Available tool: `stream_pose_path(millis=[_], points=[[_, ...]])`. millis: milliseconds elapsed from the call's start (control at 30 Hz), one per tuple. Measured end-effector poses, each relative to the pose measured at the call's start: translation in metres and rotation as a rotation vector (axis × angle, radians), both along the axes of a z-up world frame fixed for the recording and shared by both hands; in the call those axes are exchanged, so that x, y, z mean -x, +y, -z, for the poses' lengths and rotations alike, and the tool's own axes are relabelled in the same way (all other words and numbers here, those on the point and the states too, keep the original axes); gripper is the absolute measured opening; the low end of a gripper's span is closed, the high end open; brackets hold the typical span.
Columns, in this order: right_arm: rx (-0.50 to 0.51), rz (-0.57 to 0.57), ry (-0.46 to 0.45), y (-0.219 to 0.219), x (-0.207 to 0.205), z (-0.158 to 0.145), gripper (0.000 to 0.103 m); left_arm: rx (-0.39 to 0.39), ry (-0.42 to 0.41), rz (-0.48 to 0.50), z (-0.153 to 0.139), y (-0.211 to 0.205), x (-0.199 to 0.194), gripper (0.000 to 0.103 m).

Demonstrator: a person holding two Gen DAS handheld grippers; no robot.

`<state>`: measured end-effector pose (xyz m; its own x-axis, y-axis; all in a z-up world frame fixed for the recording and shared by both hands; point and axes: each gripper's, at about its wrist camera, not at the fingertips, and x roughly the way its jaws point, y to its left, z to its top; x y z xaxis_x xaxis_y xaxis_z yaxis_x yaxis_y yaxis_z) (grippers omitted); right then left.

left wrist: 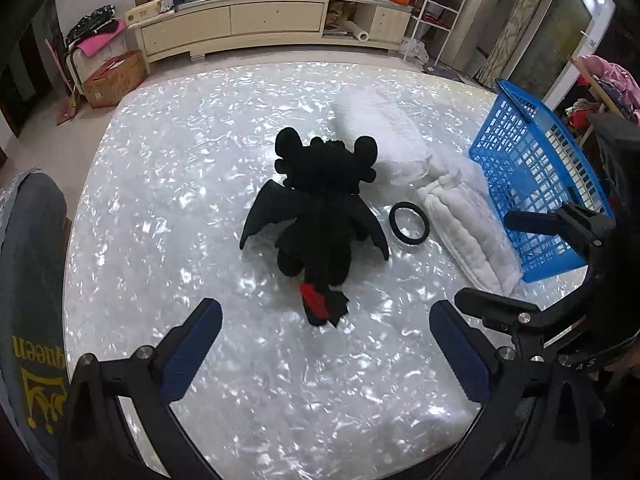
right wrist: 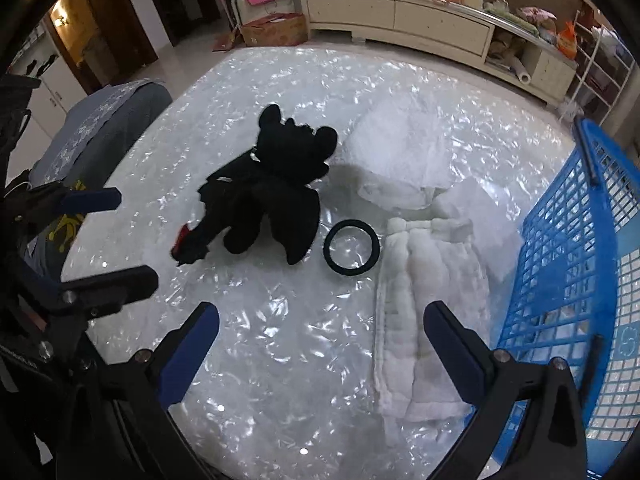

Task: Organize soft objects
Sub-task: 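Grasp the black plush dragon with the left gripper while the right gripper grasps the white towel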

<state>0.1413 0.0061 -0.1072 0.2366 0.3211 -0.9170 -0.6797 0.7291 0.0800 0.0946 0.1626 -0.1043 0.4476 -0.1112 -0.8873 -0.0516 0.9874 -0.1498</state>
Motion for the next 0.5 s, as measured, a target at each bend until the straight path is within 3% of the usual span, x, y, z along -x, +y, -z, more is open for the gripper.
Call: stream_pose_path(millis=[500], points=[[0.130,0.109,-0.022,-0.011,-0.031,0.025,0.101,-0.001,0.056,0.045,0.034,0.008,-0.059,0.103]])
